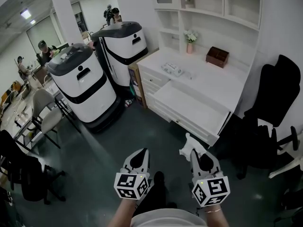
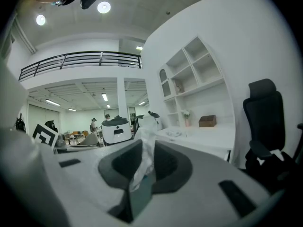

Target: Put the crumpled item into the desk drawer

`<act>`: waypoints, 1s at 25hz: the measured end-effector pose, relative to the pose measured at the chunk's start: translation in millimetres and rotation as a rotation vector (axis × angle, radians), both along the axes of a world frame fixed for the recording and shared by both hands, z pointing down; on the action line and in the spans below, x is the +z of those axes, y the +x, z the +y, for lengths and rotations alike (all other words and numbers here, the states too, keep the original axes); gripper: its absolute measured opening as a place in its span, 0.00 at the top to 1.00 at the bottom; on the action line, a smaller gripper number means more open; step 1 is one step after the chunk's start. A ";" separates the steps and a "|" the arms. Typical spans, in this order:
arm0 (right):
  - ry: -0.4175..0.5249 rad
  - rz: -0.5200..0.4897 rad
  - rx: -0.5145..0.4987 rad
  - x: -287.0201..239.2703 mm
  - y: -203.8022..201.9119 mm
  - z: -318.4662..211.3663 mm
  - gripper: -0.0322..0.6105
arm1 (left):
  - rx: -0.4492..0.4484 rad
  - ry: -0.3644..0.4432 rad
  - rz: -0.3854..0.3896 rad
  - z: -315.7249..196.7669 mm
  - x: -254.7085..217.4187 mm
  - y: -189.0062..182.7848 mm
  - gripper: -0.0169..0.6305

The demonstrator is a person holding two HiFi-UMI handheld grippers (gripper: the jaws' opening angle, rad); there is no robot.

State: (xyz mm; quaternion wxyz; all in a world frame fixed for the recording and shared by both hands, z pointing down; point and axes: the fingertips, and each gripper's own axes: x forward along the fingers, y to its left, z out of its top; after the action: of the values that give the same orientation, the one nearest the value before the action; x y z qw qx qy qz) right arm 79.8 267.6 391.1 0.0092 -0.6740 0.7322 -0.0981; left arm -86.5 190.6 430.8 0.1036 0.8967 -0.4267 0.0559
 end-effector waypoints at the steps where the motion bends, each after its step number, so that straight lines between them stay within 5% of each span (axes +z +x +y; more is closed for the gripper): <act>1: -0.002 0.002 0.001 0.7 0.3 -10.0 0.87 | 0.002 -0.002 -0.001 -10.0 1.2 0.8 0.98; 25: 0.009 0.013 0.061 -15.1 -4.7 -250.5 0.87 | 0.023 -0.003 0.039 -242.8 -7.9 -11.7 0.98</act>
State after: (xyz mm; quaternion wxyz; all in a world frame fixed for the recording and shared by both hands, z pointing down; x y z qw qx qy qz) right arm 75.1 17.1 376.0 0.0101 -0.6965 0.7118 -0.0901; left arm -98.3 -52.3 423.0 0.1128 0.9023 -0.4142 0.0403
